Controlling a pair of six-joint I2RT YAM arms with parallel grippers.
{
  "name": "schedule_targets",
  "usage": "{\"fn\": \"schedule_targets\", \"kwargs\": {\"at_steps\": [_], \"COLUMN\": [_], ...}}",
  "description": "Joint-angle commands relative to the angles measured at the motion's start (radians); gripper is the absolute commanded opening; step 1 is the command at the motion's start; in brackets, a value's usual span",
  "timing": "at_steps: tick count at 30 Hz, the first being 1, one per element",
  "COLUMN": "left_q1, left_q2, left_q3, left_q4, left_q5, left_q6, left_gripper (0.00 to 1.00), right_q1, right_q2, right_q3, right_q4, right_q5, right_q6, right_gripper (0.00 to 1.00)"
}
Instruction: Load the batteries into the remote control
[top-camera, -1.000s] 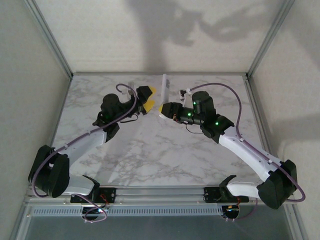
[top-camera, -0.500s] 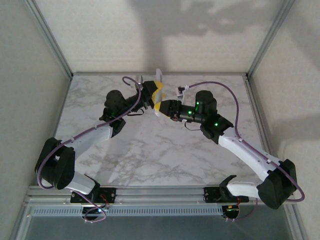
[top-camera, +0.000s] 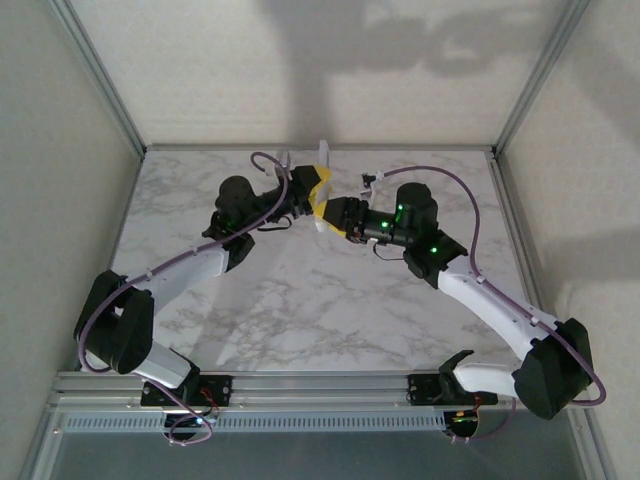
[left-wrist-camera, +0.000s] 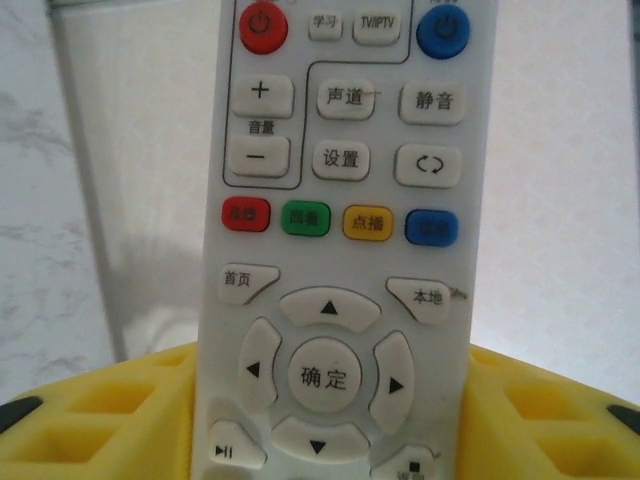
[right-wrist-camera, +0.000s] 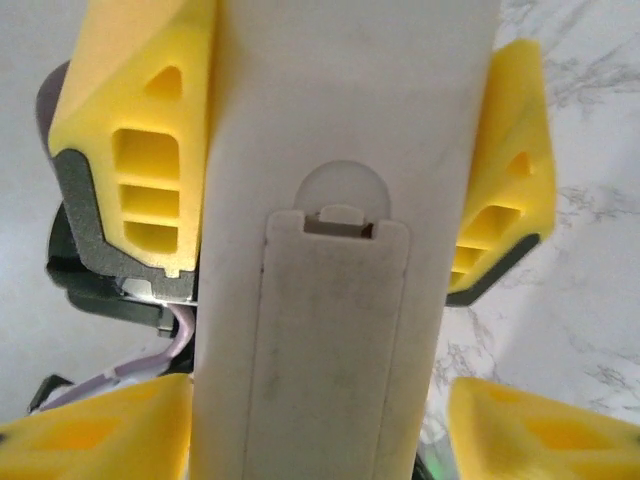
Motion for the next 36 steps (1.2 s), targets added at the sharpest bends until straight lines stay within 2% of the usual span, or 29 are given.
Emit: {"fn": "schedule_targets", "kwargs": {"at_steps": [1,3,6,9,12,18,27,30,36], "left_q1": [-0.007,-0.008,-0.015,-0.031,-0.054,-0.143,-0.247,-0.260,-0.278], "left_q2": [-0.037,-0.038,-0.025,0.004,0.060,0.224,0.506,0.566,0.658], "left_q3": [0.082,0.124,0.180,0.207,0.226,0.300,0.493,0.533,0.582], "left_q4": [-0.206,-0.386,-0.654,-0.825,-0.931,-1.074,-1.278,-1.314,-1.342], "left_q5": [-0.053,-0.102,-0.229,-0.374,-0.504,-0.733,-0.978,-1.014,-1.015], "left_q6": [0.149,0.255,0.412,0.510,0.561,0.610,0.594,0.570,0.559], "left_gripper": [0.44,0.44,0.45,0.45,0.48,0.50,0.51,0.52,0.52], "right_q1": [-0.035,-0.062,-0.107,-0.137,-0.161,-0.208,-0.235,-0.241,-0.258], "right_q2": [-0.050,-0.082,-0.130,-0.161,-0.188,-0.201,-0.167,-0.159,-0.140], "right_q3": [-0.030,-0.049,-0.067,-0.068,-0.084,-0.111,-0.106,-0.115,-0.129], "right_q4": [-0.082,-0.167,-0.327,-0.501,-0.602,-0.703,-0.808,-0.811,-0.802], "right_q5": [0.039,0.084,0.166,0.263,0.333,0.391,0.478,0.484,0.478], "right_q6": [-0.042,-0.067,-0.129,-0.212,-0.266,-0.345,-0.462,-0.479,-0.493], "right_gripper": [0.83,0.98,0.99,0.99,0.99,0.99,0.99,0.99,0.99]}}
